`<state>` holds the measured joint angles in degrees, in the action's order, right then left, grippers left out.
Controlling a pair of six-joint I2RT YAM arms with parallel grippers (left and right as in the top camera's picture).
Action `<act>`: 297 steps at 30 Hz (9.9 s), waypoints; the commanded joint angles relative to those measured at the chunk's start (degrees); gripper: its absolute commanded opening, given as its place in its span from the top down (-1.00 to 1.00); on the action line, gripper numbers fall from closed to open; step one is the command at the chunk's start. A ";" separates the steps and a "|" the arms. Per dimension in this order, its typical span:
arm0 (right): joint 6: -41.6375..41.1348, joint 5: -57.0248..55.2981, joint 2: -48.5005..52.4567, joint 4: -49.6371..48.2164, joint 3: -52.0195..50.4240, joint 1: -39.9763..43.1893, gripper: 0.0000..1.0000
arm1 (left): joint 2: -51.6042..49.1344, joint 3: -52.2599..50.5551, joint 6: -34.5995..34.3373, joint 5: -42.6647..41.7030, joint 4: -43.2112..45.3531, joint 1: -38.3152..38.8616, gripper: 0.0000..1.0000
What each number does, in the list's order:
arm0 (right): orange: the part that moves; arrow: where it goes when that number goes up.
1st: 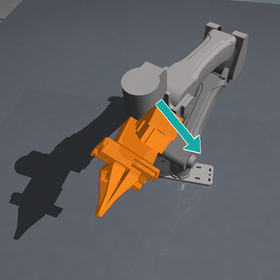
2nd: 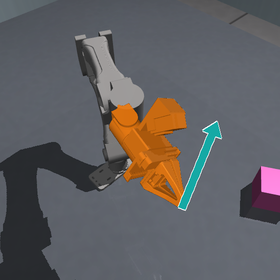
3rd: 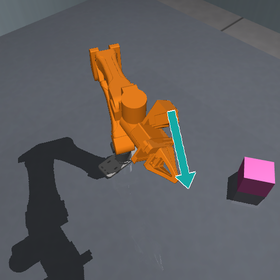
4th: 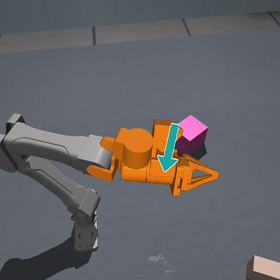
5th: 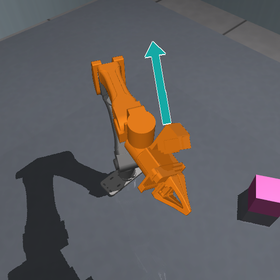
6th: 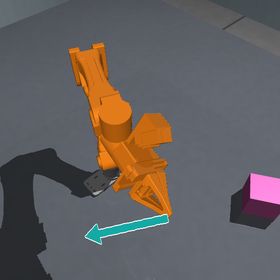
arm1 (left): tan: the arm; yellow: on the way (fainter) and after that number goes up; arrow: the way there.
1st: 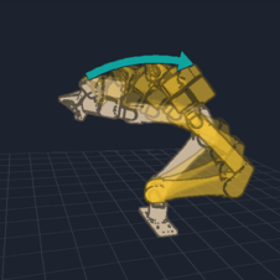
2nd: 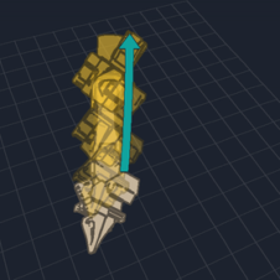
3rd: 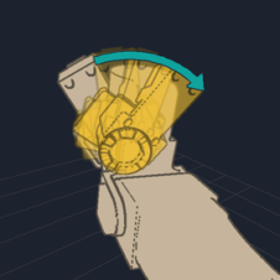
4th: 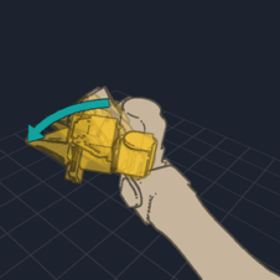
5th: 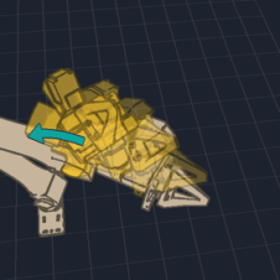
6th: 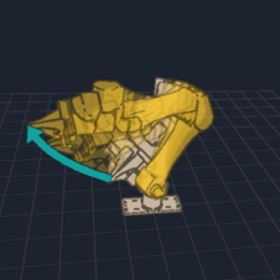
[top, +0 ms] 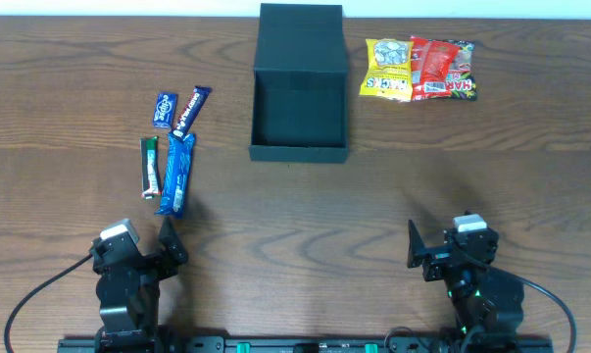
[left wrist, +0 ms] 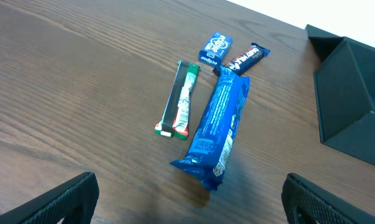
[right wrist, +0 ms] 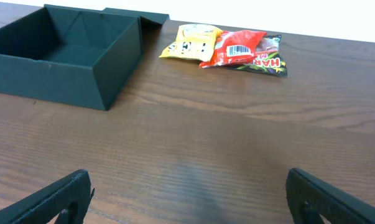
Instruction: Pack container
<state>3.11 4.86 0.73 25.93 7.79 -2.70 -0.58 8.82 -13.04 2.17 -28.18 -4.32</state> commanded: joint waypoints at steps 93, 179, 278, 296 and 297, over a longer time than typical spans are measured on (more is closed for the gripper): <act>-26.23 -5.68 109.46 22.91 83.17 -19.12 -0.99 | 0.33 -1.01 1.25 1.33 0.00 -0.22 -0.90; -25.29 -3.37 62.05 38.32 75.58 -25.35 -0.99 | 0.33 -1.01 1.25 1.33 0.00 -0.24 -0.90; -13.99 -1.81 151.23 28.70 132.82 -1.64 -0.39 | 0.33 -0.90 -3.69 -10.54 -0.20 -0.22 -0.90; -15.93 -0.39 150.33 27.23 132.91 -1.68 0.87 | 0.33 -0.90 -3.72 -9.25 -0.20 -0.22 -0.90; -15.96 -0.11 149.68 27.21 132.98 -1.70 0.89 | 0.33 -0.90 -3.72 -9.25 -0.22 -0.22 -0.90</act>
<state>-12.75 4.19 150.93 52.86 139.79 -3.95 -0.58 8.80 -16.53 -7.51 -28.23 -4.36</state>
